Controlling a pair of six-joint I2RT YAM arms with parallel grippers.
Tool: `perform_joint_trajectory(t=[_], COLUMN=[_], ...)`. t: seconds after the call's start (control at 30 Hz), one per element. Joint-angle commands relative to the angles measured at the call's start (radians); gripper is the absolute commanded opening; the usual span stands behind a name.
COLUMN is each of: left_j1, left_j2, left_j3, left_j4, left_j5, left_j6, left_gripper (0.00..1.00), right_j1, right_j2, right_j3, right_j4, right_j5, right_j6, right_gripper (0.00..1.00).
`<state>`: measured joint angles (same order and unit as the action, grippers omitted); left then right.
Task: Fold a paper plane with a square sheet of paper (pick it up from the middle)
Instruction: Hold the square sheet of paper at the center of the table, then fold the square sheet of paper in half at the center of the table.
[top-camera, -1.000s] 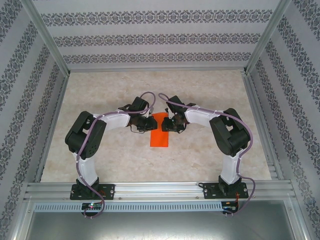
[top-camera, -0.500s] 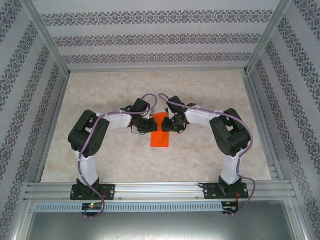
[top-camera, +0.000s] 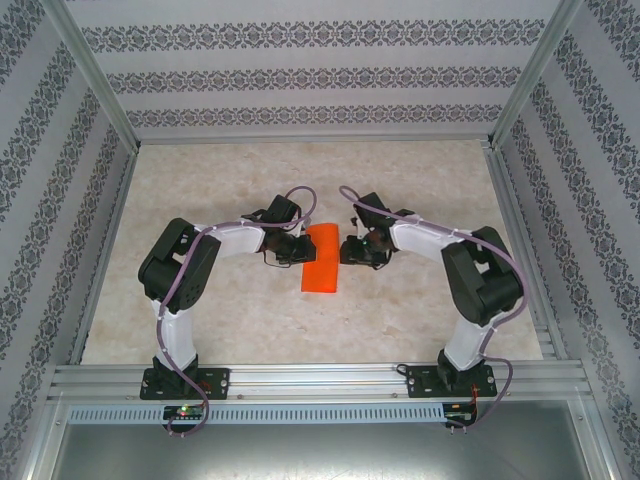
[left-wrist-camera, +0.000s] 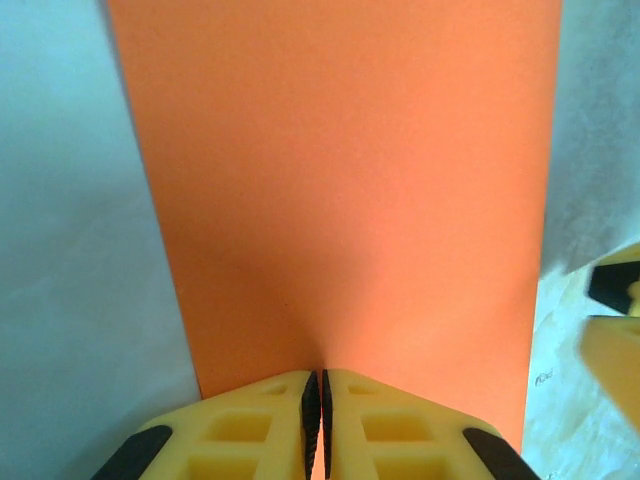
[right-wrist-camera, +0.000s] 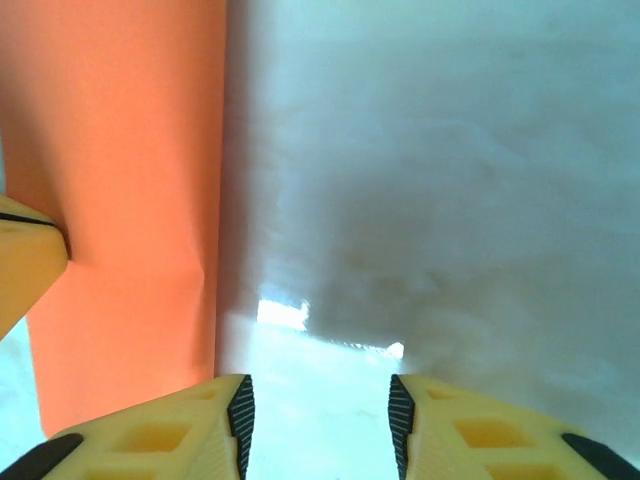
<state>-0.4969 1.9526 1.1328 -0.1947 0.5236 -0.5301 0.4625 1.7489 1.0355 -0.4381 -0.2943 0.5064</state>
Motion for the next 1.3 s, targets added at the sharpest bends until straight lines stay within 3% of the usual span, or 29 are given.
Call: perform_joint_trajectory(t=[0.0, 0.2, 0.37, 0.9, 1.1, 1.17, 1.27], left_j1=[-0.008, -0.008, -0.008, -0.008, -0.008, -0.008, -0.008], left_j2=[0.075, 0.077, 0.078, 0.084, 0.089, 0.093, 0.097], left_j3=[-0.026, -0.025, -0.021, -0.026, -0.029, -0.026, -0.024], left_j4=[-0.081, -0.089, -0.092, -0.093, -0.097, -0.095, -0.09], left_j5=[-0.113, -0.119, -0.121, -0.128, -0.128, -0.126, -0.116], left_j6=[0.035, 0.046, 0.048, 0.056, 0.059, 0.059, 0.055], left_gripper=[0.16, 0.17, 0.17, 0.17, 0.17, 0.17, 0.17], right_j1=[-0.01, 0.02, 0.018, -0.022, -0.034, -0.035, -0.041], right_j2=[-0.064, -0.009, 0.062, 0.153, 0.082, 0.052, 0.049], right_j3=[-0.056, -0.071, -0.072, -0.087, -0.076, -0.068, -0.077], right_j4=[0.119, 0.353, 0.407, 0.256, 0.163, 0.178, 0.351], right_j5=[-0.148, -0.287, -0.306, -0.181, -0.129, -0.169, -0.3], right_j6=[0.084, 0.223, 0.245, 0.097, 0.047, 0.071, 0.187], right_gripper=[0.37, 0.23, 0.15, 0.12, 0.11, 0.11, 0.12])
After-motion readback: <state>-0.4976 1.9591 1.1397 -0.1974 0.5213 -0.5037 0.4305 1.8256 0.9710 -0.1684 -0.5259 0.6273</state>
